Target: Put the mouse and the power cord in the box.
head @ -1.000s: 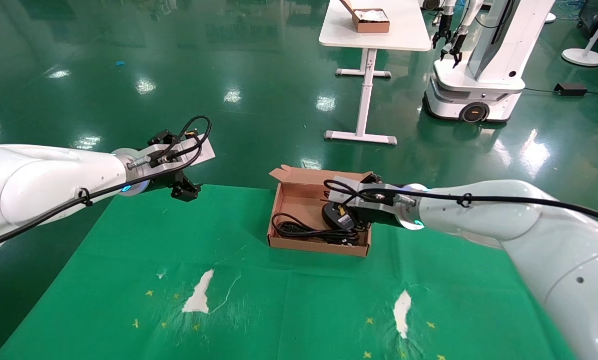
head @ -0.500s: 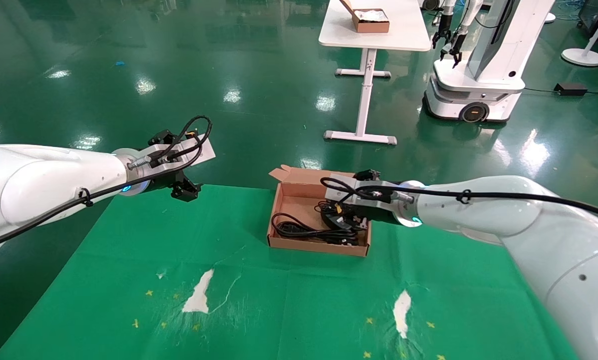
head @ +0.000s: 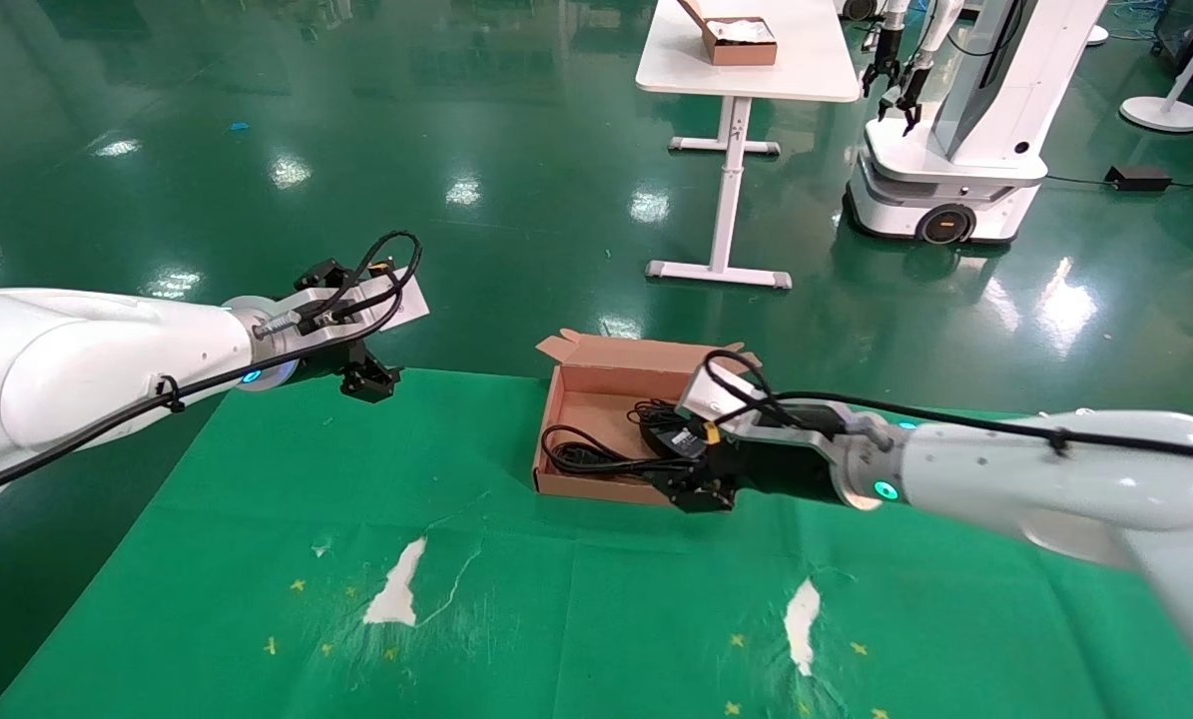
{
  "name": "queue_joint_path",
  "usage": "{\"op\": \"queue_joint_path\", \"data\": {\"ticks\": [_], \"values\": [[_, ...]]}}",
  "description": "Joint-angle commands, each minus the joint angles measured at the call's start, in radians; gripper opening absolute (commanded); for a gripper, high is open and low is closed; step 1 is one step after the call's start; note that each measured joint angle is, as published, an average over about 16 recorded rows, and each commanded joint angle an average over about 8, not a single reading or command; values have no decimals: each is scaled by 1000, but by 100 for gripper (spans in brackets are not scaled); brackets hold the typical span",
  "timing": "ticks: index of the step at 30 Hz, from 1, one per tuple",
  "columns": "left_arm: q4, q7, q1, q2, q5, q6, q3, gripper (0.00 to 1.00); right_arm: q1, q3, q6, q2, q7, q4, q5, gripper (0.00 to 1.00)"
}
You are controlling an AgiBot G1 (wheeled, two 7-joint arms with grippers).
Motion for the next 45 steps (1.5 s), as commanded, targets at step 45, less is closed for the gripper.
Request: {"op": "queue_joint_path", "data": {"ticks": [45], "values": [[-335,229,353,-271,-590,466,-531,100,-439,501,-658,558,228,705,660,100]]}}
